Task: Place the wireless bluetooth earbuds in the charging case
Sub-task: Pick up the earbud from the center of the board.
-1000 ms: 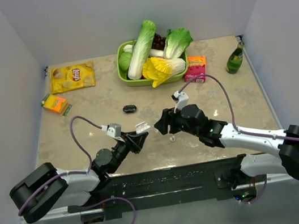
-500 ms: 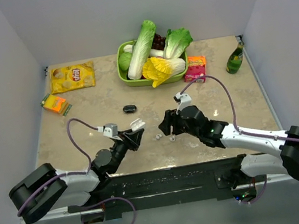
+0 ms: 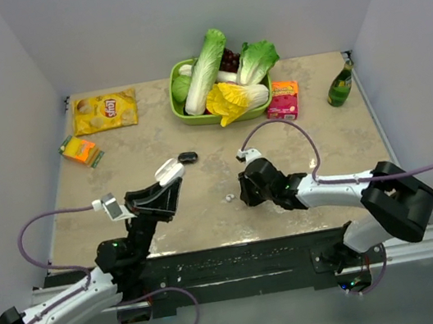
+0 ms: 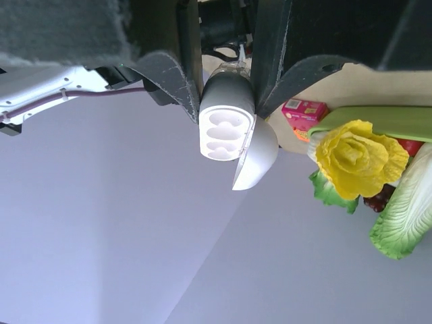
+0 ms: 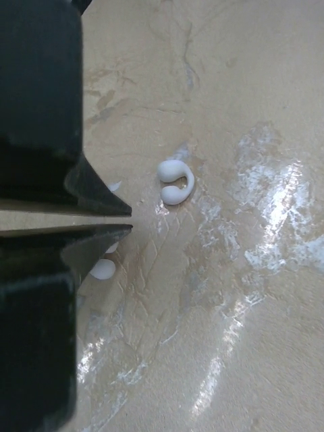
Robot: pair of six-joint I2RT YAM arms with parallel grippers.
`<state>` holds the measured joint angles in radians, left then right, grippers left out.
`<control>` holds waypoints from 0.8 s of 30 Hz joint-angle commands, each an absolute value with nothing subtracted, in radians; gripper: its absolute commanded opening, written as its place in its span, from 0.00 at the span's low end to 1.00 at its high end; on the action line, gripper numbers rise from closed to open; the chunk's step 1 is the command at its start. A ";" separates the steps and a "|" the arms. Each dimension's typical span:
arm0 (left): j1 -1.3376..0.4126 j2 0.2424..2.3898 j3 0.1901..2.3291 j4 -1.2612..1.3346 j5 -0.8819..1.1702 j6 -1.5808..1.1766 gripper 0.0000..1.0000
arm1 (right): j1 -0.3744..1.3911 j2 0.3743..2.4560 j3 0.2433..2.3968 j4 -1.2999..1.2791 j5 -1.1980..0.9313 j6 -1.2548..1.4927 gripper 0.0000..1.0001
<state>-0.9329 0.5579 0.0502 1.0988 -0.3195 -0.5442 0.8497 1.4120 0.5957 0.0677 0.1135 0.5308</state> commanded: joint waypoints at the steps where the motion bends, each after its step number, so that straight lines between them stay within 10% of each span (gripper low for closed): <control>1: -0.940 0.447 -0.193 0.925 -0.310 -0.560 0.00 | 0.856 1.427 0.637 0.130 0.055 0.486 0.08; 24: -0.943 0.399 -0.192 0.844 -0.275 -0.551 0.00 | 0.868 1.652 0.724 0.176 0.021 0.469 0.00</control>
<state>-0.9382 0.4232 0.0502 0.8566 -0.2802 -0.5495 0.8684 1.6192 0.6888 0.1879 -0.0174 0.4858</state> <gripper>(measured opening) 0.350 0.007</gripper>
